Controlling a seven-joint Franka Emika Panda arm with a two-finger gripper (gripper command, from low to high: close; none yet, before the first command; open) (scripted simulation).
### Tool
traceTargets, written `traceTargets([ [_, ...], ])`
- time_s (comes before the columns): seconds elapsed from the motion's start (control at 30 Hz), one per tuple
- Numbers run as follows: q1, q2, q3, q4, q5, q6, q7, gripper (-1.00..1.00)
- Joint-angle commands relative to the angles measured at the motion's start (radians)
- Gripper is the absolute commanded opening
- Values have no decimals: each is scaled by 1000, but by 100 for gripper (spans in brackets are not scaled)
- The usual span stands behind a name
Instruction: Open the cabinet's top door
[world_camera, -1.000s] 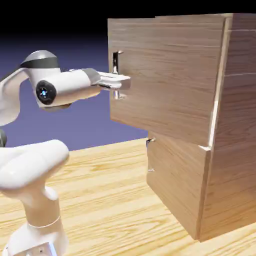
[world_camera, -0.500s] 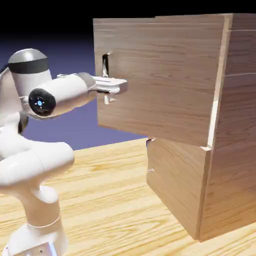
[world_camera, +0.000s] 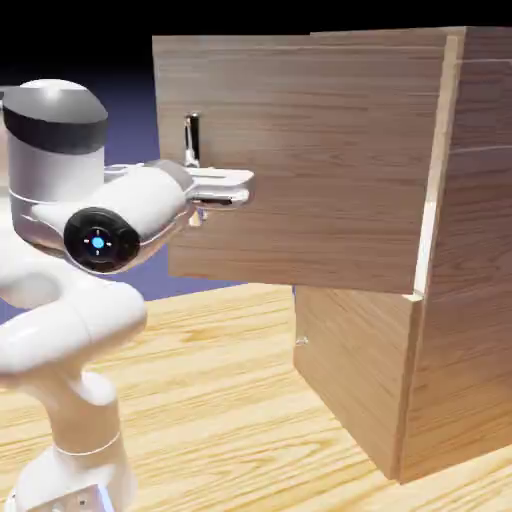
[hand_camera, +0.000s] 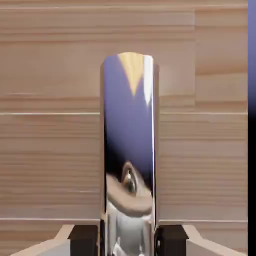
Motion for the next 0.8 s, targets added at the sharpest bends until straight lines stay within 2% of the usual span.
traceTargets([
  [0.0,14,36,-16,24,-24,-18,-21,-100],
  [0.73,326,805,-300,710,-408,-499,-498,-100],
  [0.77,326,805,-300,710,-408,-499,-498,100],
])
